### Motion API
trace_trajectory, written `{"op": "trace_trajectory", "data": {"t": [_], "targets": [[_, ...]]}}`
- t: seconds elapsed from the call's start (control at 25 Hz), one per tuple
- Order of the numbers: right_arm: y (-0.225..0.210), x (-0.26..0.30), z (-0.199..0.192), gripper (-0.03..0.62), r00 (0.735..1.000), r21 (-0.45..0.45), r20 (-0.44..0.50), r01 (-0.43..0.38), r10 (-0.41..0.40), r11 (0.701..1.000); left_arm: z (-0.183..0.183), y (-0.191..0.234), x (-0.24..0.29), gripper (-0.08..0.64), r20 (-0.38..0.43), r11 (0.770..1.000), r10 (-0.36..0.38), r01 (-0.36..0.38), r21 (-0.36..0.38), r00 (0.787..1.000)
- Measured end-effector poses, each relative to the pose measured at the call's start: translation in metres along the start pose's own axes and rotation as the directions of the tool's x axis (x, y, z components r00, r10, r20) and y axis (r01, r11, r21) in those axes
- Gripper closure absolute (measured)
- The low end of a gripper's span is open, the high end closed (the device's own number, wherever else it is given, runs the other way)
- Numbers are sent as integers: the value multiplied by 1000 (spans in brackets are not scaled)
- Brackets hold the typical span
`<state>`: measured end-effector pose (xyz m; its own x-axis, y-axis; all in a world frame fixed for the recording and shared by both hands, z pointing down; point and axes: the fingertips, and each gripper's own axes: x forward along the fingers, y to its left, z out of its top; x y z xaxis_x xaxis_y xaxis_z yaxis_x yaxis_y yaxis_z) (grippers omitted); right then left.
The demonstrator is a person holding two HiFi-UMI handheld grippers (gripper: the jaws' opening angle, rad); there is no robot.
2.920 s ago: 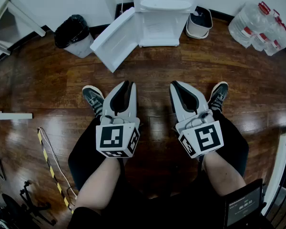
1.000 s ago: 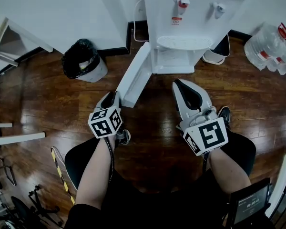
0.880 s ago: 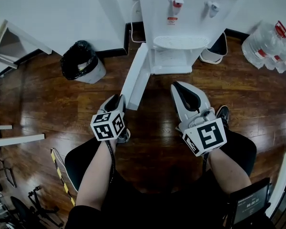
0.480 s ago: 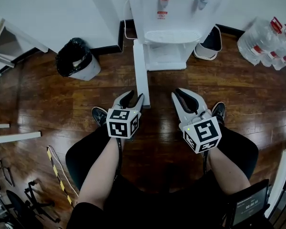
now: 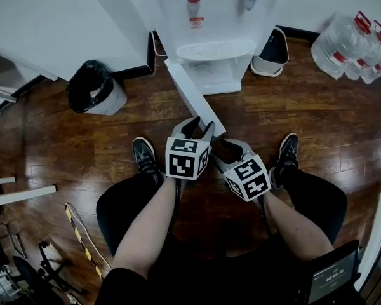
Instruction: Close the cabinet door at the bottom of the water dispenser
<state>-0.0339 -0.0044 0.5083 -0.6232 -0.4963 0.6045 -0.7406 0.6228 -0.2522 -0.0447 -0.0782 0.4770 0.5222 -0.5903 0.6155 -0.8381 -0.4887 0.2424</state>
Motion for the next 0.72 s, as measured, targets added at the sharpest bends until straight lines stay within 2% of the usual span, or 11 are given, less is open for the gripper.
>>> {"op": "trace_trajectory", "data": {"t": [0.16, 0.2, 0.28, 0.36, 0.44, 0.52, 0.56, 0.64, 0.68, 0.72], "targets": [[-29, 10, -2, 416, 993, -36, -9, 121, -121, 992, 6, -11, 15, 376, 12, 999, -45, 45, -14, 999], [-38, 10, -3, 449, 988, -44, -8, 155, -156, 987, 7, -13, 18, 378, 11, 998, -63, 63, -18, 998], [-49, 8, -1, 448, 980, -56, -3, 197, -198, 979, 10, -14, 20, 379, 18, 995, -98, 98, -28, 995], [-60, 6, 1, 413, 976, -47, -1, 218, -218, 975, 19, -8, 19, 379, 46, 993, -111, 113, -38, 993], [-77, 3, 3, 378, 970, -17, -6, 243, -243, 970, 27, 6, 19, 379, 64, 995, -90, 92, -36, 994], [-94, -1, 6, 374, 962, 21, -5, 275, -275, 961, 28, 21, 25, 376, 44, 999, -44, 43, 32, 998], [-102, -2, 7, 374, 957, 37, -3, 291, -291, 956, 26, 28, 32, 363, 27, 994, -15, 12, 107, 1000], [-116, -2, 11, 374, 947, 51, -2, 320, -320, 946, 22, 38, 50, 337, 11, 963, 34, -36, 267, 999], [-121, -2, 12, 374, 943, 51, -4, 332, -332, 942, 22, 41, 58, 327, 11, 951, 47, -48, 307, 999], [-126, -1, 14, 374, 939, 49, -7, 343, -343, 938, 22, 44, 64, 324, 8, 949, 58, -58, 309, 998]]}}
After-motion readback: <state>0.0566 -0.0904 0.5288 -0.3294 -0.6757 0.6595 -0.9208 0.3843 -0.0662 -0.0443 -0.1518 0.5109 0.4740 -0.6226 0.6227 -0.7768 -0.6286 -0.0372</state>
